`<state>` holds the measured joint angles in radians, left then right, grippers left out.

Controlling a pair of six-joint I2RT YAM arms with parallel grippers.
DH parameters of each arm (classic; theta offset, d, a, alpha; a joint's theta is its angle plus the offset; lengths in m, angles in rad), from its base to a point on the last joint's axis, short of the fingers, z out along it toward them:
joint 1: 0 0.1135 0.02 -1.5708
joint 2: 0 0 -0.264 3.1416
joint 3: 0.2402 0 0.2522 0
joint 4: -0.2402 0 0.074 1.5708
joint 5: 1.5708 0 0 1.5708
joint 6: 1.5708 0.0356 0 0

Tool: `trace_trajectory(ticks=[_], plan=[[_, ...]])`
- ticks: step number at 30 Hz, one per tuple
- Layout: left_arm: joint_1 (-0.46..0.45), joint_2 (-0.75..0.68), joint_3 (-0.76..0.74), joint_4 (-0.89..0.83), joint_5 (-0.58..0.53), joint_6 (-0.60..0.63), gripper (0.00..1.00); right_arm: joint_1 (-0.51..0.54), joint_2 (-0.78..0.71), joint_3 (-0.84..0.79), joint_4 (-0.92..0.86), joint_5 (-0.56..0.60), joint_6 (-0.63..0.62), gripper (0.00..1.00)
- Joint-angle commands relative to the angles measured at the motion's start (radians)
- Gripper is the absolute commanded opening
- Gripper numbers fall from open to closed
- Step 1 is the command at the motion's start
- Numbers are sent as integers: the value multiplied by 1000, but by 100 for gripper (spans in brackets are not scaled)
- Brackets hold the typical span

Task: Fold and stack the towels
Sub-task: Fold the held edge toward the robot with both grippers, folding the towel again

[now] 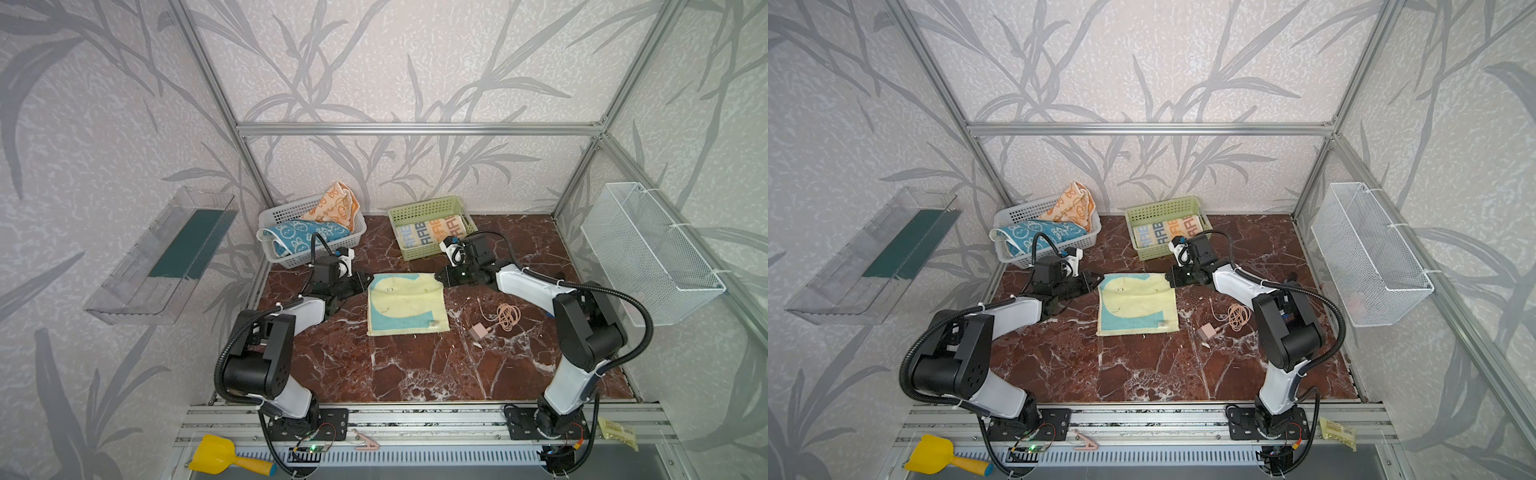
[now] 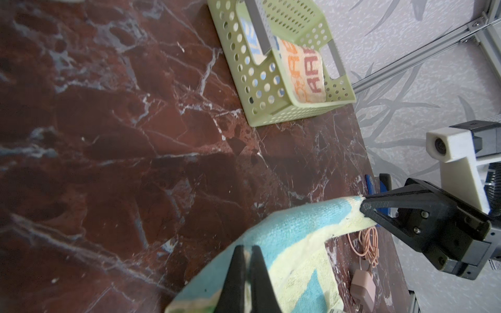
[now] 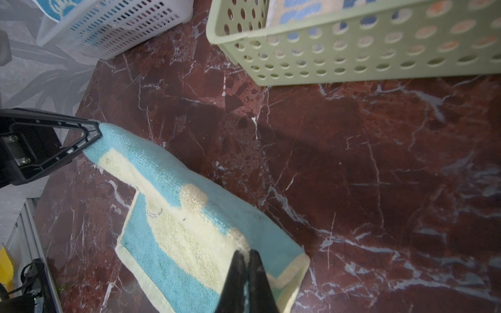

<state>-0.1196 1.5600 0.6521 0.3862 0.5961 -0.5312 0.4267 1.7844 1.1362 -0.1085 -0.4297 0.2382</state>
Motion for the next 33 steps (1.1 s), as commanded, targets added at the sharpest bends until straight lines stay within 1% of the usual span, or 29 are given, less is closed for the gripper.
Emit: trace_trajectory(ticks=[1, 4, 6, 10, 16, 20, 22, 25, 26, 27, 28, 29, 31, 32, 33], plan=[[10, -36, -78, 63, -15, 10, 0, 3, -57, -60, 15, 3, 15, 0], [9, -58, -141, 84, -22, -5, 0, 12, -72, -119, 32, 0, 38, 0], [9, -66, -177, 100, -17, -18, 0, 18, -110, -155, 41, -1, 54, 0], [9, -106, -205, 96, -17, -33, 0, 23, -139, -193, 34, 3, 70, 0], [0, -210, -198, 7, -12, -35, 0, 28, -225, -191, -44, 27, 73, 0], [-9, -274, -232, -56, -43, -14, 0, 32, -251, -227, -56, 34, 79, 0], [-11, -279, -266, -44, -57, -17, 0, 33, -240, -261, -42, 26, 90, 0], [-12, -247, -318, 10, -55, -41, 0, 37, -216, -318, -2, 13, 100, 0], [-14, -232, -332, 32, -55, -49, 0, 40, -214, -340, 18, 11, 108, 1], [-15, -219, -345, 49, -57, -59, 4, 42, -214, -359, 34, 6, 114, 5], [-14, -210, -356, 60, -58, -68, 9, 44, -217, -371, 41, -1, 120, 11], [-14, -210, -366, 63, -60, -76, 16, 47, -229, -379, 38, -12, 125, 19], [-14, -236, -382, 57, -70, -90, 26, 58, -277, -396, 19, -20, 128, 41], [-14, -267, -389, 38, -83, -93, 30, 64, -313, -405, 4, -13, 127, 50], [-15, -303, -392, 4, -100, -89, 32, 68, -353, -411, -17, -9, 126, 54]])
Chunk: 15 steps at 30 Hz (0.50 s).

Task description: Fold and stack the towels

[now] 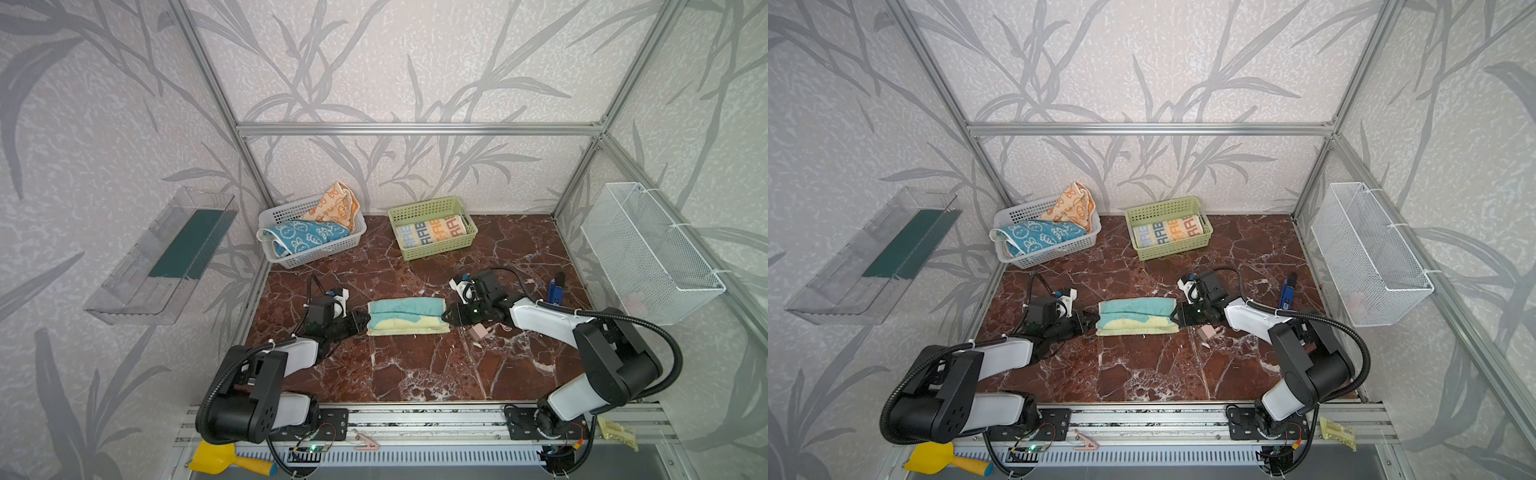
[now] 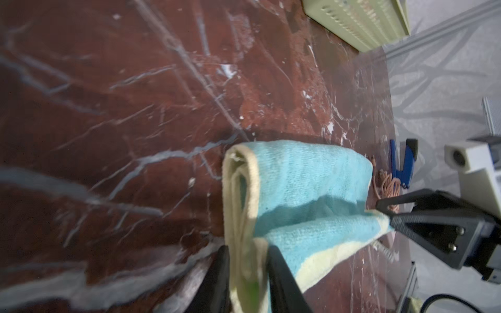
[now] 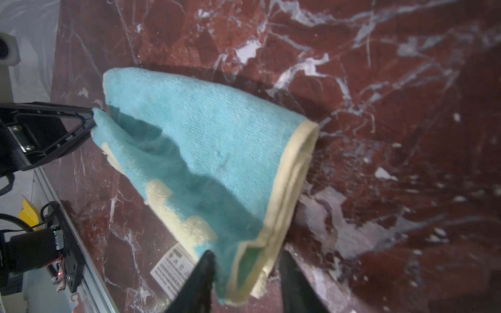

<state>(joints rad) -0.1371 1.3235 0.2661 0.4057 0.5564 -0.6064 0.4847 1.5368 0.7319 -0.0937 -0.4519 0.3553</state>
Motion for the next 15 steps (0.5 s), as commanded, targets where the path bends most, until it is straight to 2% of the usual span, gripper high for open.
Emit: trace_trajectory(ticks=[1, 5, 8, 11, 15], plan=[[3, -104, -4, -50, -77, -6, 34, 10, -139, -10, -49, 16, 7, 57], [1, -270, 26, -216, -150, 45, 37, 9, -248, -31, -90, 100, 19, 62], [-3, -339, 57, -279, -176, 73, 37, 5, -217, -2, -128, 168, 50, 65], [-29, -312, 113, -304, -179, 88, 36, 6, -102, 70, -149, 146, 85, 65], [-125, -188, 201, -342, -200, 108, 36, 19, 77, 208, -228, 108, 107, 68]])
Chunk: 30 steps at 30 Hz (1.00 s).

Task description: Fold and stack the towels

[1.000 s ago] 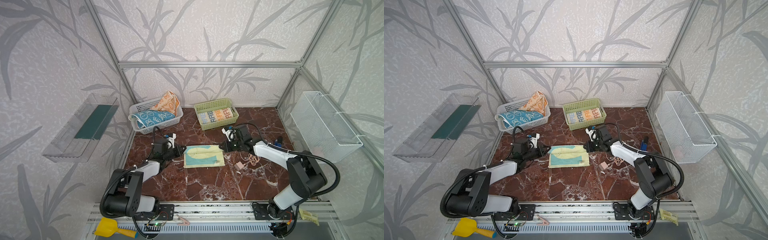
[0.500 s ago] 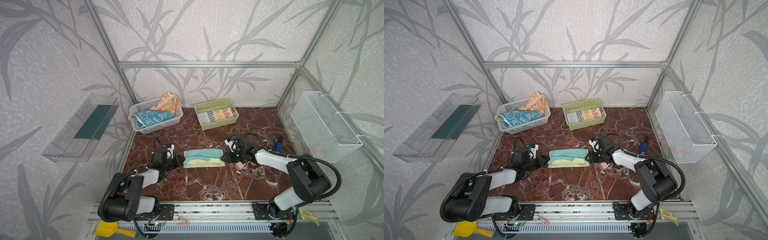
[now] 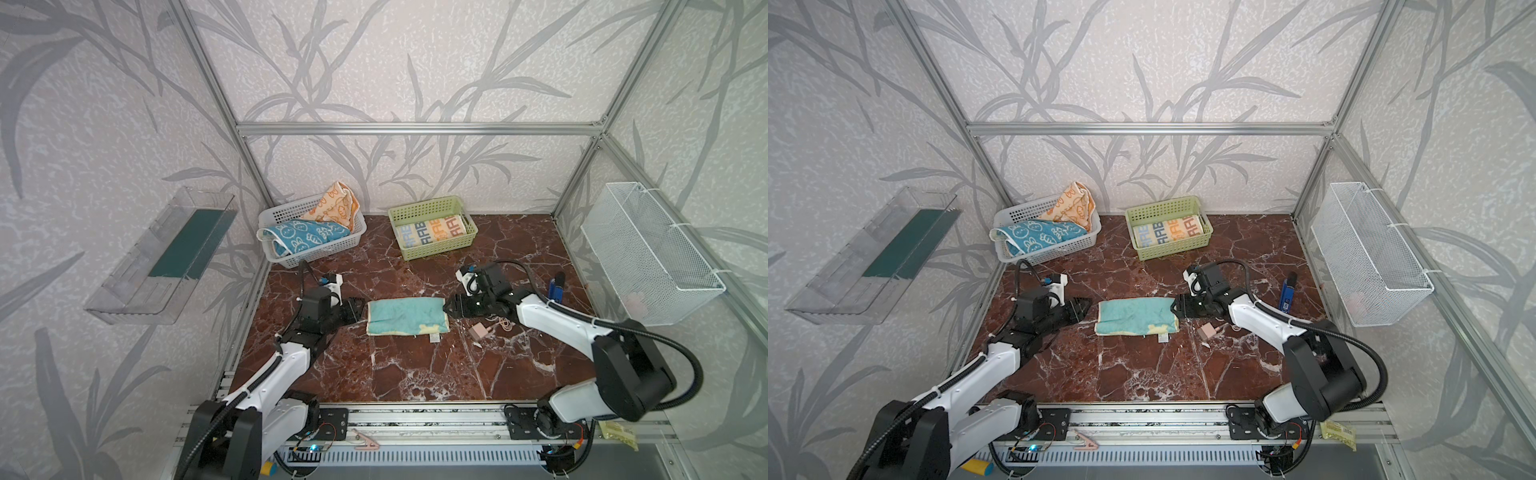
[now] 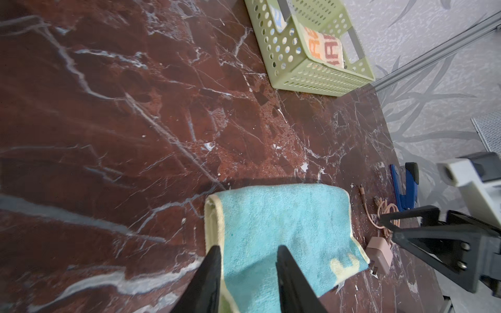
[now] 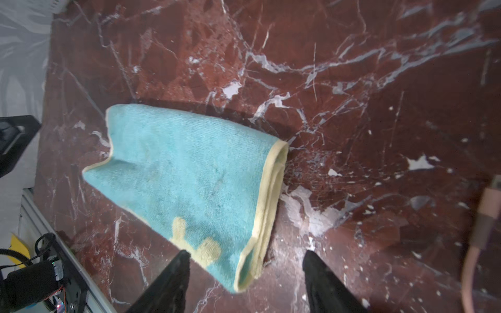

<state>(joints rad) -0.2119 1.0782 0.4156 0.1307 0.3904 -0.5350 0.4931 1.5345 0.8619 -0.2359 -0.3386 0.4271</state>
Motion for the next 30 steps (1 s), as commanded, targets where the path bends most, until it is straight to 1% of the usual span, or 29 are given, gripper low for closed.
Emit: trace_trajectory(ticks=[1, 3, 5, 8, 12, 14, 16, 18, 20, 21, 23, 24, 25, 26, 27, 29, 30], plan=[[-83, 88, 66, -74, -47, 41, 36, 15, 105, 98, -96, 2, 41, 68], [-143, 151, 87, -91, -62, 46, 35, 24, 145, 120, -101, 17, 61, 69], [-173, 199, 89, -112, -65, 35, 34, 26, 167, 132, -102, 30, 82, 70], [-192, 233, 40, -95, -75, 15, 34, 28, 226, 141, -100, 32, 113, 70], [-199, 258, -43, -29, -57, -17, 33, 48, 284, 161, -100, 23, 136, 70], [-207, 266, -67, 8, -42, -39, 33, 62, 306, 172, -102, 15, 143, 70], [-214, 271, -78, 19, -52, -48, 33, 79, 326, 181, -93, 2, 154, 69], [-214, 276, -87, 32, -55, -55, 33, 89, 345, 188, -75, -22, 167, 62], [-214, 280, -89, 43, -55, -60, 33, 97, 363, 202, -73, -34, 171, 51], [-214, 280, -88, 46, -53, -62, 33, 102, 371, 212, -77, -35, 169, 43], [-215, 275, -81, 35, -51, -63, 33, 107, 378, 236, -95, -20, 160, 23], [-214, 266, -72, 21, -54, -61, 33, 110, 377, 250, -108, -3, 151, 14], [-215, 252, -62, 3, -59, -60, 33, 111, 371, 267, -124, 15, 138, 7], [-214, 233, -53, -18, -67, -59, 33, 111, 366, 286, -142, 36, 123, 2], [-212, 208, -39, -52, -88, -56, 33, 111, 360, 317, -174, 64, 103, 0], [-210, 148, 2, -128, -134, -45, 34, 114, 354, 393, -252, 120, 51, 0], [-208, 113, 24, -172, -177, -51, 35, 117, 354, 450, -296, 150, 21, 0]])
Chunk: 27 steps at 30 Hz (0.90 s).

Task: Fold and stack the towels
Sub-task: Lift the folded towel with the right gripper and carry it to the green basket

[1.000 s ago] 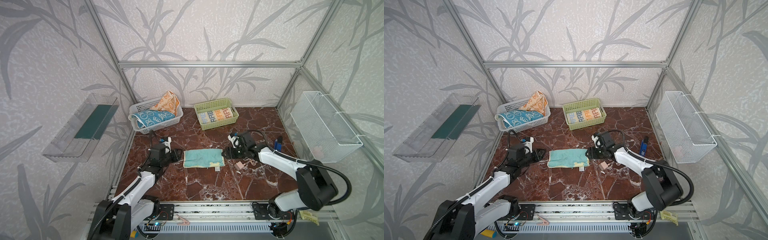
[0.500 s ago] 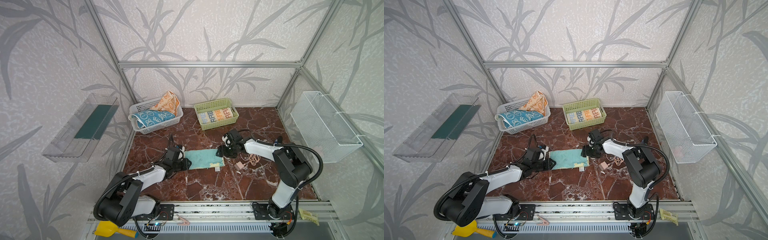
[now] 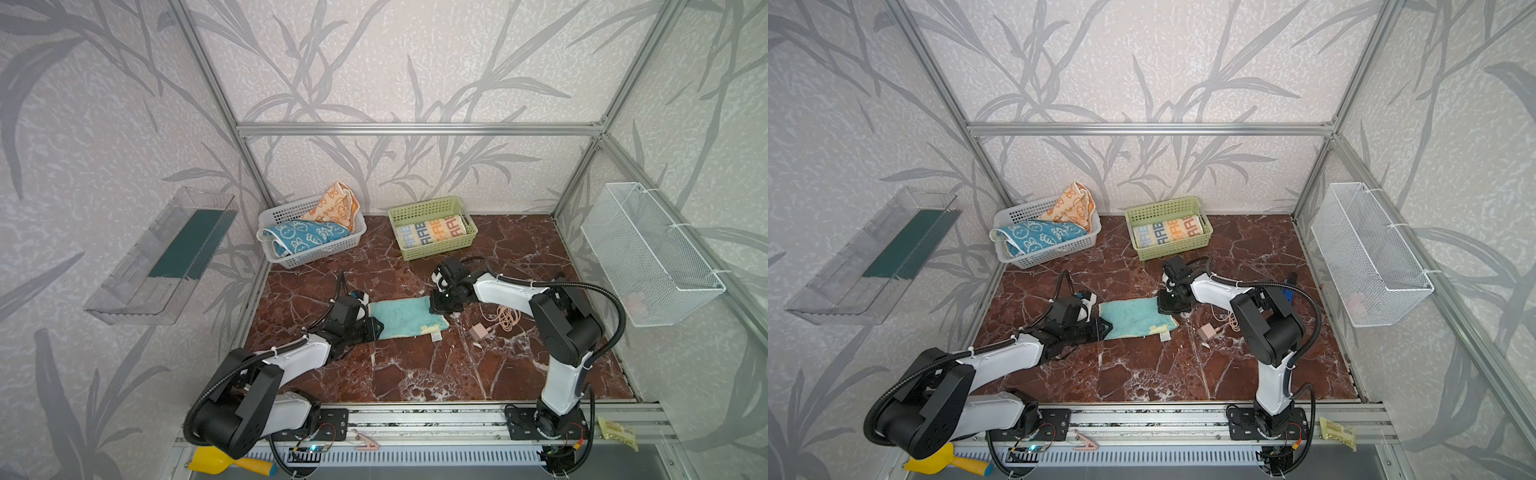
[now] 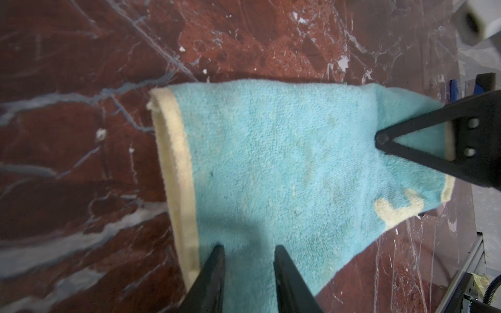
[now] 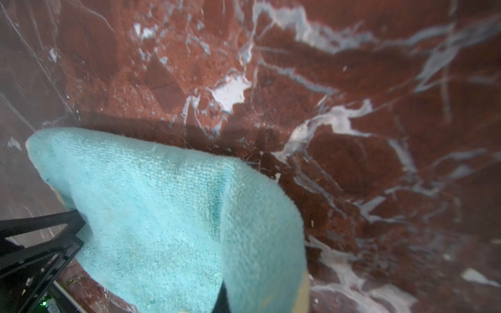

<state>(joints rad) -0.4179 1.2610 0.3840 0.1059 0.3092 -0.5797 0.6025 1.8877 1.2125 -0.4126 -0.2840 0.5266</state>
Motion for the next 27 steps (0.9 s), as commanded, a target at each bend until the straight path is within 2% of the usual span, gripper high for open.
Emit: trace_trajectory(ticks=[1, 4, 7, 14, 18, 22, 24, 27], plan=[[-1, -107, 77, -186, -145, -7, 36, 11, 6, 154, -160, 123, -111, 0], [6, -219, 114, -238, -254, 34, 38, 14, 40, 327, -259, 183, -191, 0], [28, -278, 130, -245, -308, 79, 40, 13, 95, 497, -333, 212, -253, 0], [100, -200, 154, -188, -256, 91, 40, 11, 300, 955, -464, 208, -398, 0], [112, -122, 160, -139, -221, 81, 39, 3, 493, 1357, -616, 184, -451, 0], [120, -63, 169, -115, -196, 89, 37, -51, 698, 1786, -729, 97, -422, 0], [123, -42, 173, -114, -188, 90, 37, -89, 697, 1786, -687, 72, -394, 0], [126, -16, 168, -96, -166, 83, 36, -135, 579, 1534, -498, 40, -383, 0]])
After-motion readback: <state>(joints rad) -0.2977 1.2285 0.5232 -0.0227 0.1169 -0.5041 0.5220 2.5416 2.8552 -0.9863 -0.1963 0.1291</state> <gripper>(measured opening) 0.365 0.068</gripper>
